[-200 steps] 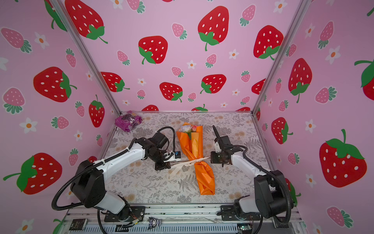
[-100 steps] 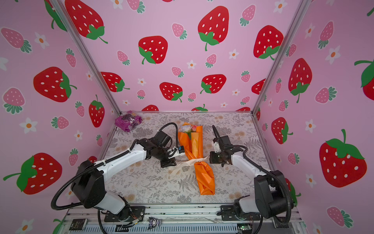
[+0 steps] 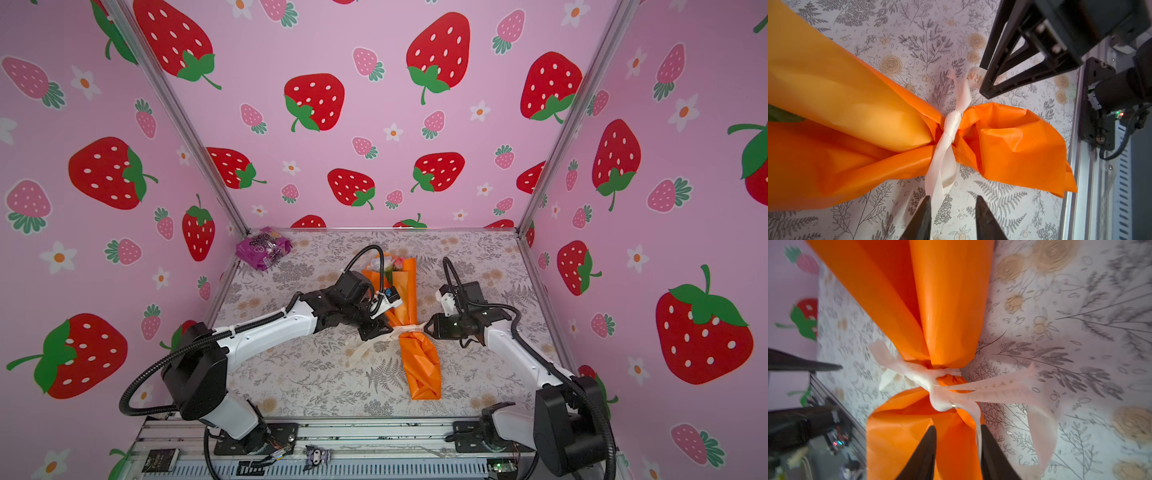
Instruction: Tie the bouquet of fake flowers
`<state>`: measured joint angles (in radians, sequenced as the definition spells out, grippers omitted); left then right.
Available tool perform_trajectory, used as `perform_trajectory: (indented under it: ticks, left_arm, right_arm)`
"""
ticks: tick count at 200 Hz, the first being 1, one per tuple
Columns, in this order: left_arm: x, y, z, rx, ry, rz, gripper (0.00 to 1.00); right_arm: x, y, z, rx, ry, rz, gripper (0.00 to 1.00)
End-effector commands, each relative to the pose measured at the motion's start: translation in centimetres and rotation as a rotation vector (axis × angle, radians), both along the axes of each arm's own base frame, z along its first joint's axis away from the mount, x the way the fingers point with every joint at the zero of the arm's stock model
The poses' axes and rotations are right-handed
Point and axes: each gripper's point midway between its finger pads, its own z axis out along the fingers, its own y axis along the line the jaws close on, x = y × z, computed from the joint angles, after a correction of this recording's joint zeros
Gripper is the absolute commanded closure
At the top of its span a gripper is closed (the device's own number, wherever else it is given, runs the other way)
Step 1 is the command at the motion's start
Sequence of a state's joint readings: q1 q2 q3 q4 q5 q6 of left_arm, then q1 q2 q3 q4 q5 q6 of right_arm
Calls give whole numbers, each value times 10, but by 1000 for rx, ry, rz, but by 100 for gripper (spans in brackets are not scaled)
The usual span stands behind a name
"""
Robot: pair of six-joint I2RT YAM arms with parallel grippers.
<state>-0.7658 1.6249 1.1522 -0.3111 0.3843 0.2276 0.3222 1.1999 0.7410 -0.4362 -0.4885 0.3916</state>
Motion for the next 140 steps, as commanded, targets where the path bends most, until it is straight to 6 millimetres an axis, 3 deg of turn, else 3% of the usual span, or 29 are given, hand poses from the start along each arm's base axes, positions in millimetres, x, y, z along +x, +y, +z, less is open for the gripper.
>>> perform_trajectory:
  ticks: [1,20,47,79,114,140]
  left_arm:
    - [13,-19,28,-89,-20,39,63]
    - [10,-20,28,-83,-30,27,63]
    - [8,-20,27,-72,-27,21,63]
    - [4,-23,22,-58,-21,0,63]
    - [1,-27,18,-40,-16,-16,64]
    - [3,-27,17,-32,-20,-6,64]
  right_arm:
    - [24,-18,19,106,-32,-160,53]
    - [40,-30,12,155,8,-269,52]
    - [50,-30,-3,203,55,-346,51]
    - [49,-9,-22,342,150,-316,49]
    - [61,-1,-26,364,156,-304,49]
    - [57,11,-33,371,196,-272,49]
